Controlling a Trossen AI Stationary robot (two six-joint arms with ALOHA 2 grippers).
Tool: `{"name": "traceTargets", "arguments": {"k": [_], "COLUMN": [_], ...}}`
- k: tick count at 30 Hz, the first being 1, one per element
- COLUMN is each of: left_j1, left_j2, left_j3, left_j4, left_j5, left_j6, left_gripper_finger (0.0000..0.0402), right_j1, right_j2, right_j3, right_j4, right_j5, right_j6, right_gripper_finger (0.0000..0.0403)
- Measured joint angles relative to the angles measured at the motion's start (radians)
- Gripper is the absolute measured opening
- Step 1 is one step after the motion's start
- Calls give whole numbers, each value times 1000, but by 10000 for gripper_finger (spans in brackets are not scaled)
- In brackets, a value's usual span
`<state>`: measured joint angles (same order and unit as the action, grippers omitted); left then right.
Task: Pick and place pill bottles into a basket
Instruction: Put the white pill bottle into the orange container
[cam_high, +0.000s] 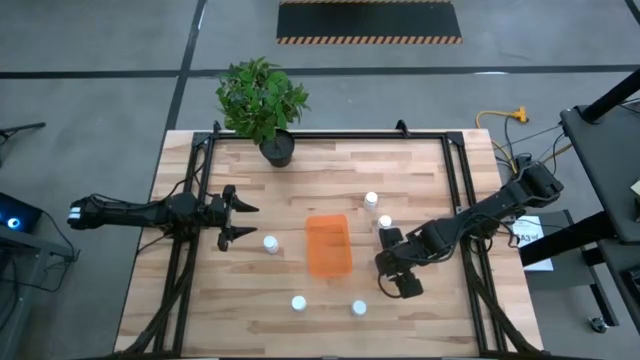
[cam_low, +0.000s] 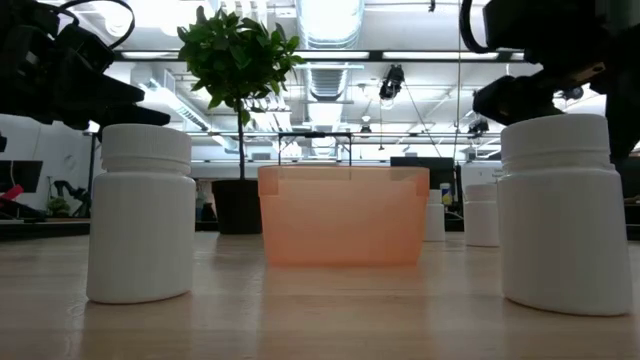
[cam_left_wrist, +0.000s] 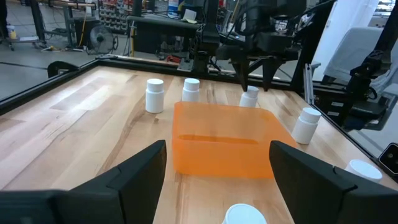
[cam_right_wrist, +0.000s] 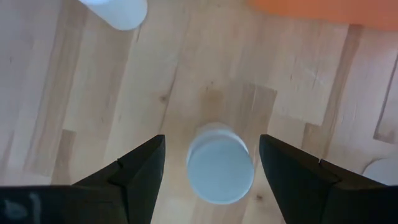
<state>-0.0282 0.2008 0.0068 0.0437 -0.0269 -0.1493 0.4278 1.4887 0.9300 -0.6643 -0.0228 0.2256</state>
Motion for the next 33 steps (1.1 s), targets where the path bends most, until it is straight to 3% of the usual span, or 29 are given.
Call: {"name": "traceTargets", "arguments": {"k": [20, 33], "left_j1": [0, 0], "left_j2": [0, 0], "left_j3": [0, 0], "left_j4": [0, 0], "left_j5": [0, 0], "left_j6": [0, 0], "left_gripper_finger": [267, 267], "right_j1": [-1, -1], "right_j2": [0, 0], "right_j3": [-4, -18], "right_j4": [-19, -35], "right_j5": [26, 26], "right_j6": [-16, -19], "right_gripper_finger": [248, 222]}}
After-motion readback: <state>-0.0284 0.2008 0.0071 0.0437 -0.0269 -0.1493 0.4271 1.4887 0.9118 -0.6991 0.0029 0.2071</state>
